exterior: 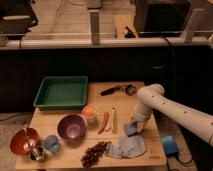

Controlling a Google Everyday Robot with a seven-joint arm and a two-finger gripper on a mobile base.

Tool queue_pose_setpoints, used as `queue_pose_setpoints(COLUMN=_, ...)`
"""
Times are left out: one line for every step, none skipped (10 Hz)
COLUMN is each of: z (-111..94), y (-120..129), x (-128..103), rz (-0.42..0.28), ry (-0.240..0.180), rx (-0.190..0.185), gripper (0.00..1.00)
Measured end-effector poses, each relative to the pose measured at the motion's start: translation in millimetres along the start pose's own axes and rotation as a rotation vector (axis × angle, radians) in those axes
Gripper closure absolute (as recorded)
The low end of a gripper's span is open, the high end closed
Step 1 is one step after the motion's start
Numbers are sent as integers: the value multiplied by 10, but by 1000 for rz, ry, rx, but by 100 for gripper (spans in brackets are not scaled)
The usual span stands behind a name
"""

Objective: Wipe table surface with sponge

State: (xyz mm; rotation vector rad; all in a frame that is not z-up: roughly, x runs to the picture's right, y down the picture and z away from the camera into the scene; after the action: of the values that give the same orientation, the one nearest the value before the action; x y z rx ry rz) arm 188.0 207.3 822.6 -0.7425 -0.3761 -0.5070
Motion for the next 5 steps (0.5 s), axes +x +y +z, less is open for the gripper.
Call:
queue_pose_setpoints(z=-54, y=55, x=90, rz=21, ry=7, rx=4, gripper=66)
queue_pose_setpoints(z=-107, y=81, x=173, rz=38, ry=15, rx=9, gripper=66)
queue_pose_setpoints(z=-165, y=75, x=276, rz=56, ry=25, rx=14, gripper=66)
queue_pose_setpoints(z=-216, y=23, x=385, rz=66, ry=32, rx=22, gripper=66)
queue_pose_setpoints(z=-247, y=-44, x=481, rz=72, ry=37, rx=30, gripper=66)
